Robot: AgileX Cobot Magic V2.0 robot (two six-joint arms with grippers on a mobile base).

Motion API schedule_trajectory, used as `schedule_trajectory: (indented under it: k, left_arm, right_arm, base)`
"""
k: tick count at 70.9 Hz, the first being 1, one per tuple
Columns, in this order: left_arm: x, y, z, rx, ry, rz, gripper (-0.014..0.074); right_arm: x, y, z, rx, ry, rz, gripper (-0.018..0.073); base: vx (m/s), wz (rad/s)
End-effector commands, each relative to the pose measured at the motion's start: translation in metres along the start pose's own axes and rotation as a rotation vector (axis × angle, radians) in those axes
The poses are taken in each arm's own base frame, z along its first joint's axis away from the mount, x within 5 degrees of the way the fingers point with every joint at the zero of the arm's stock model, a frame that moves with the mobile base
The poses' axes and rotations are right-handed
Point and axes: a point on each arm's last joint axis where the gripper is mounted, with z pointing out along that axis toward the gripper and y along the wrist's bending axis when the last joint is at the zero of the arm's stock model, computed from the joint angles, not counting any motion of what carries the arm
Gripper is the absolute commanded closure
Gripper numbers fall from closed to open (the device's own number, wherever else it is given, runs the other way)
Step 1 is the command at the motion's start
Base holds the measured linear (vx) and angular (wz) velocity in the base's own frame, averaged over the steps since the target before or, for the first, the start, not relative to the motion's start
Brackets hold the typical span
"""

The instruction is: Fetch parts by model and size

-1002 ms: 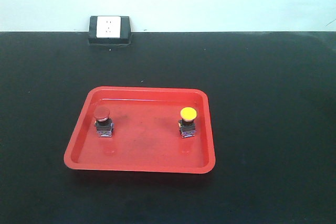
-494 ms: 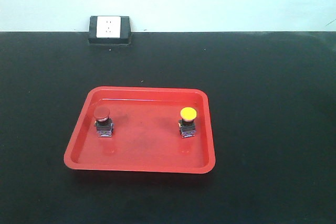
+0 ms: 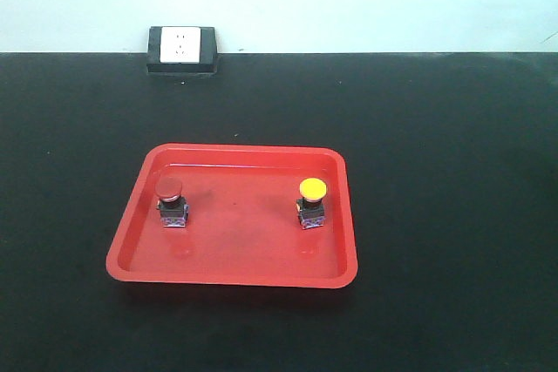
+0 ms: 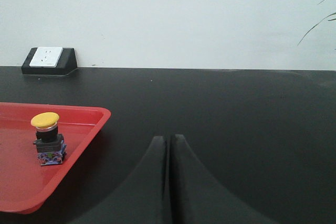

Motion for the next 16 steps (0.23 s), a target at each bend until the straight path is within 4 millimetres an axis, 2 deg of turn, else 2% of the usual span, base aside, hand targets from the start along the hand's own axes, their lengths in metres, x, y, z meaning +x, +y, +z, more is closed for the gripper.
schedule_trajectory:
  k: [1,16]
  left_arm:
    - [-0.0111,-0.0004,-0.0018,0.004,-0.093,-0.011,0.0603]
    - [-0.0111,-0.0004,-0.0018,0.004,-0.093,-0.011,0.0603]
  right_arm:
    - [-0.0053,0.0000,-0.0006,0.003,-0.080,-0.011,0.0569]
    - [-0.0053,0.0000,-0.0006,0.003,-0.080,-0.011,0.0569]
  base:
    - [0.00,0.00]
    - [0.00,0.00]
